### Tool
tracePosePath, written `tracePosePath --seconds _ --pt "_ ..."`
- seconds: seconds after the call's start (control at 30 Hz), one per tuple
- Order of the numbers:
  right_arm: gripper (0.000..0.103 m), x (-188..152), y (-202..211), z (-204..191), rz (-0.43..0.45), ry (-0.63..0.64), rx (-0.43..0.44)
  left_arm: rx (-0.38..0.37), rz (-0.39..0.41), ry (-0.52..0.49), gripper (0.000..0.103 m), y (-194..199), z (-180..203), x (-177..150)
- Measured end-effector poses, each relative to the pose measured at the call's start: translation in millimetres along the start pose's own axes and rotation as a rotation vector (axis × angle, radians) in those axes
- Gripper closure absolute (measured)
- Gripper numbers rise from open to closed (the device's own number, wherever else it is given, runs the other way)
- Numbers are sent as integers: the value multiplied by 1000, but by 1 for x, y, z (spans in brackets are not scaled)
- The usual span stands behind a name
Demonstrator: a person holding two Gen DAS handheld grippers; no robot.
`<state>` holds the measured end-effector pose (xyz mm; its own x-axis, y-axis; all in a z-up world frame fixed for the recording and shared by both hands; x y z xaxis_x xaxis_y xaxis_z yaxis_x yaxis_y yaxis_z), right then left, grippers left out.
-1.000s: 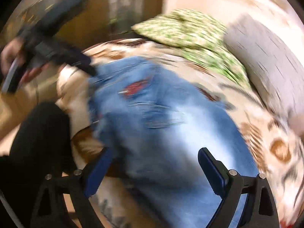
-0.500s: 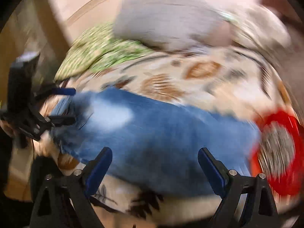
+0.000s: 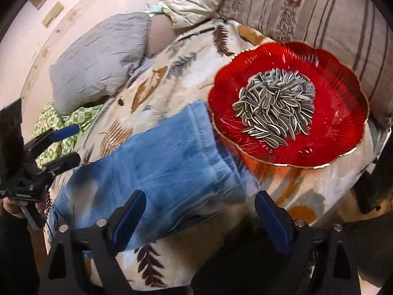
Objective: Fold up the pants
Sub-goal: 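Grasp the folded jeans edge with the left tool while the right tool grasps beside it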
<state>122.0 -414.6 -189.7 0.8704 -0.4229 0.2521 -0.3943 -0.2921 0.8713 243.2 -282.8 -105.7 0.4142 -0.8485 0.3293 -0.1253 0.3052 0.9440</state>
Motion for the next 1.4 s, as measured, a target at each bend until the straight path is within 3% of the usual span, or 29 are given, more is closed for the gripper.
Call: tracePosePath --seconds 0.1,0.17,0.27,0.3,0.4,0.47,0.57,0.7,0.8,0.87,0.9,0.97,1.03,1.13,1.27,1.4 --pt "23 2 -20 4 -52 -24 11 -2 -11 -49 9 -10 5 11" --pt "23 1 -34 9 -74 -34 11 -14 -24 -83 9 -16 9 17" --pt "24 3 -37 9 -51 -35 14 -50 -67 -150 9 -32 20 31" --pt "30 3 -36 9 -44 -30 12 -62 -80 -171 9 -38 23 36" --pt "74 6 -32 11 -15 0 5 -161 -128 -215 9 -57 36 51" --pt "77 3 -37 12 -42 -12 52 -209 -165 -264 9 -72 47 61" --pt "77 2 -36 13 -35 -5 65 -213 -226 -317 9 -99 56 72" --pt "77 -6 -31 22 -30 -61 87 -226 -341 -303 9 -136 59 78" --pt "76 -13 -30 27 -35 -88 95 -249 -386 -288 9 -153 60 79" --pt "75 -12 -32 28 -51 -93 110 -277 -390 -270 15 -159 62 80" --pt "75 -11 -33 28 -53 -94 114 -272 -381 -269 23 -160 62 81" --pt "76 -6 -35 23 -50 -77 112 -290 -365 -279 45 -155 64 82" --pt "77 -3 -36 22 -45 -62 113 -316 -363 -267 81 -149 65 81" --pt "80 -4 -32 19 -25 -48 115 -320 -336 -271 90 -137 65 80" --pt "81 -1 -17 6 55 -9 125 -346 -244 -246 91 -103 67 82" --pt "81 -4 2 -2 121 34 101 -325 -220 -242 91 -82 70 84"
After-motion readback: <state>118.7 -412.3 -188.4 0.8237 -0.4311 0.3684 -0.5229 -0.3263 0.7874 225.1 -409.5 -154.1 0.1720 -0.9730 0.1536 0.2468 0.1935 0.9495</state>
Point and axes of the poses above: each gripper's, at about its wrist camera, not at the fingertips, and y roughly against the way its jaws point, z to its right, x to its top, the point moved 10 cm from there along -y, roughly the way its jaws point, and after that the axes turned 14 degrees about -z, right-handed, at the moved point
